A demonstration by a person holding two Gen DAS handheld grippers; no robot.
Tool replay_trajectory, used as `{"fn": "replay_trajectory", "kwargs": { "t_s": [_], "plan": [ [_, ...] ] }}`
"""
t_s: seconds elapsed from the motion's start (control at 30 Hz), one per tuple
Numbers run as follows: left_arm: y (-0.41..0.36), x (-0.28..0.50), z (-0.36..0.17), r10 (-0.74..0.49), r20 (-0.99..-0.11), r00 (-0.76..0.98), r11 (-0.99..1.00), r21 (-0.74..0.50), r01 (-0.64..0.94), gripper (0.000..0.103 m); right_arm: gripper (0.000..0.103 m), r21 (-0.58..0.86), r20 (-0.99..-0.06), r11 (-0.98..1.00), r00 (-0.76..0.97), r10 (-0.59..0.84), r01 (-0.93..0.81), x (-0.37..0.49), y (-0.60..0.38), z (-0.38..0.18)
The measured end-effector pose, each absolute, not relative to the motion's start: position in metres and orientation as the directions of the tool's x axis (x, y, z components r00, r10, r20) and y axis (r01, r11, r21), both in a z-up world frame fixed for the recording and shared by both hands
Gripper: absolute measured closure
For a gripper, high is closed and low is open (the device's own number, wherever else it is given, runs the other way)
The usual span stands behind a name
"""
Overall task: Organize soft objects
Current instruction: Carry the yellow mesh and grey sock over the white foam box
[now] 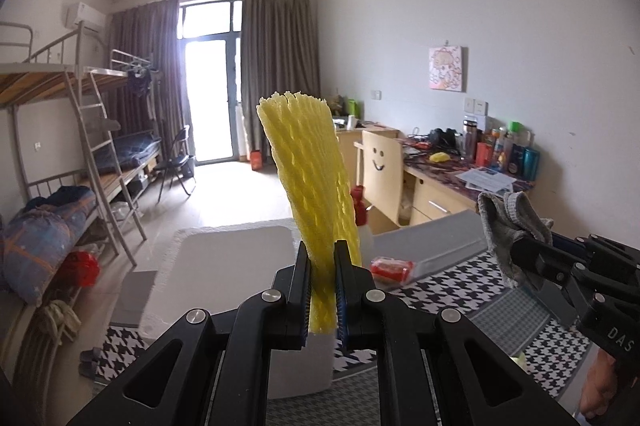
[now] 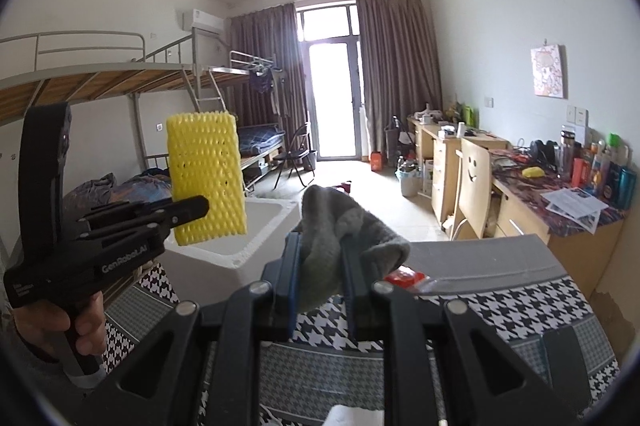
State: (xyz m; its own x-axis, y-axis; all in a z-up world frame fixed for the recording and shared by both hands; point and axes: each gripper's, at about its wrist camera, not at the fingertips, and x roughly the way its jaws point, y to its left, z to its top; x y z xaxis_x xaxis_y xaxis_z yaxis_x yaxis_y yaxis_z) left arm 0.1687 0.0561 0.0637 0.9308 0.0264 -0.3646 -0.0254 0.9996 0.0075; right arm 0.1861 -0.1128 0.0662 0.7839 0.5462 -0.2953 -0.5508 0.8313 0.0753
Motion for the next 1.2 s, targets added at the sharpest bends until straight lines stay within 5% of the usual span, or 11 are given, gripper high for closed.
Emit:
{"fn": "replay_trajectory", "kwargs": {
  "t_s": [1.0,1.07,1.13,1.2],
  "plan": [
    [0.115,0.21,0.047,0.186,-0.453,0.872,0.978,-0.005,-0.21,0.091,0.081,0.056,-0.359,0.748,0.685,0.633,-0.662,0.222,-0.046,0.076],
    [0.117,0.213,0.045,0.192,-0.465,0.864,0.976,0.001,-0.216,0.083,0.081,0.057,-0.366,0.743,0.679,0.637,-0.667,0.225,-0.045,0.076],
    [0.12,0.214,0.041,0.201,-0.473,0.858,0.975,0.007,-0.224,0.048,0.081,0.051,-0.368,0.744,0.68,0.634,-0.666,0.225,-0.043,0.075],
    [0.122,0.212,0.041,0.224,-0.459,0.86,0.969,0.015,-0.245,0.03,0.081,0.049,-0.37,0.745,0.681,0.632,-0.665,0.227,-0.042,0.075]
  ]
}}
